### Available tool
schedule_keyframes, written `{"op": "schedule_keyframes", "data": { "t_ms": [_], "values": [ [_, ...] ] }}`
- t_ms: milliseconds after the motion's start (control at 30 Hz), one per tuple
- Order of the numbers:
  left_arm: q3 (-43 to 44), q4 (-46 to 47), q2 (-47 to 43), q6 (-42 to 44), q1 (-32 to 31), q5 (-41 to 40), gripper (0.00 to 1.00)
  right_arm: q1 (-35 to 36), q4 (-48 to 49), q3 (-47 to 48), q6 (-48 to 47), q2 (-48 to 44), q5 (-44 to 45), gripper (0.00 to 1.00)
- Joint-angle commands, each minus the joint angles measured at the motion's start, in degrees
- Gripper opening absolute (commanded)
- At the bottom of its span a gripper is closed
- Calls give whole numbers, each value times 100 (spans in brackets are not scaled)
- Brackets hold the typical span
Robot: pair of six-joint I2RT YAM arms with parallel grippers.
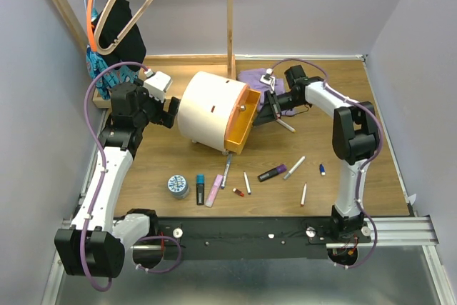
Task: Sort the stationery into containers
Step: Open the drawer in the storage box.
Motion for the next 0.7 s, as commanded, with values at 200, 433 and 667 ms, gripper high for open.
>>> {"op": "schedule_keyframes", "data": {
  "t_ms": [200, 433, 667],
  "values": [
    [-82, 101, -290, -90, 87, 177, 98, -355, -1902, -375, -1899, -311, 380, 20],
    [-64, 13, -360, -90, 114, 186, 98, -513, -1885, -595, -2049, -399, 459, 20],
    [-55, -49, -431, -55, 149, 160, 98, -628, -1973, -551, -2110, -513, 512, 20]
  ]
}}
